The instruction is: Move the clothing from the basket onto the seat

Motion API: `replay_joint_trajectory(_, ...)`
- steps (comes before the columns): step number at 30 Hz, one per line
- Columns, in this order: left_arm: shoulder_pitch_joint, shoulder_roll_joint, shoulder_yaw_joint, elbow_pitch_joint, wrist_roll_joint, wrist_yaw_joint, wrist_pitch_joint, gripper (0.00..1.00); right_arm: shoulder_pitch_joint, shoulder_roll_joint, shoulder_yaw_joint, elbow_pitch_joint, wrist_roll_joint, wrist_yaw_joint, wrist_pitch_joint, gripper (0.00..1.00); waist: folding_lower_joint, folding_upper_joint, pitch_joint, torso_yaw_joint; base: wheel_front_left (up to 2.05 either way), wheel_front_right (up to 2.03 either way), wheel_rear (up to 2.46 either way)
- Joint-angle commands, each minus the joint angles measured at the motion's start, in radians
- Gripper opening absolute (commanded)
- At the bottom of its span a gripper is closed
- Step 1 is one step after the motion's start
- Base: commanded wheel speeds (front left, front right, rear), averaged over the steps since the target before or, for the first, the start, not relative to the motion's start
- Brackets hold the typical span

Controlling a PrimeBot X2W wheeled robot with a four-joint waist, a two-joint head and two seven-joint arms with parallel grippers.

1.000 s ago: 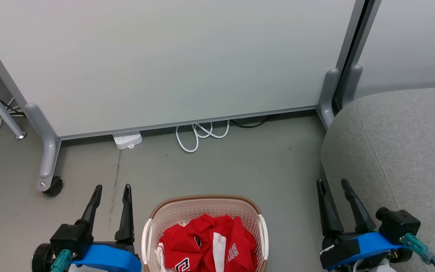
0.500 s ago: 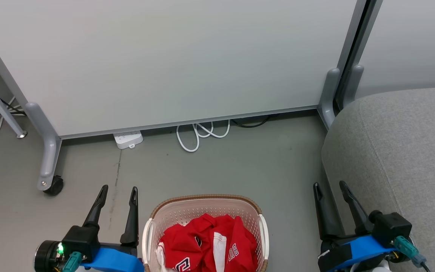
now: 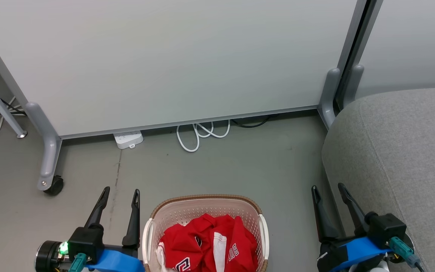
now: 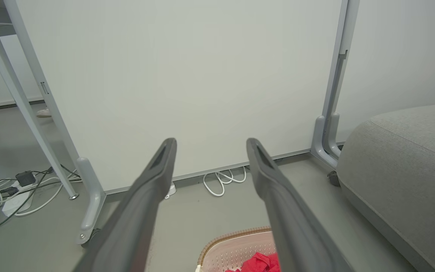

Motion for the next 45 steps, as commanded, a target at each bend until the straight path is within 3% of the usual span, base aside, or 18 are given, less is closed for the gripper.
replay_joint_trajectory(1,-0.012,0.004,0.002,0.004,0.0,-0.004,-0.005,1.0,-0.012,-0.005,-0.001,0.003,0.001,0.0,-0.001,1.0,0.0,0.0,0.0,0.0,0.0,0.0,0.0)
replay_joint_trajectory(18,-0.012,-0.001,0.007,0.023,-0.005,-0.01,-0.004,1.0,-0.017,-0.005,0.004,0.021,-0.003,0.0,-0.001,1.0,0.0,0.0,-0.003,0.0,0.0,0.0,0.0)
replay_joint_trajectory(24,-0.048,-0.002,-0.017,0.054,0.0,-0.035,-0.004,1.0,-0.022,-0.005,0.008,0.019,-0.006,0.0,-0.001,1.0,0.0,0.0,0.012,-0.004,0.0,0.0,0.0)
replay_joint_trajectory(35,-0.21,0.029,-0.083,0.157,0.027,-0.084,-0.004,1.0,-0.076,-0.005,0.03,-0.002,-0.004,0.0,-0.001,1.0,0.0,0.0,0.124,-0.052,0.0,0.0,0.0)
replay_joint_trajectory(45,-0.403,0.111,-0.202,0.343,0.04,-0.1,-0.004,1.0,-0.182,-0.004,0.046,-0.032,0.012,0.0,-0.001,1.0,0.0,0.0,0.312,-0.144,0.0,0.0,0.0)
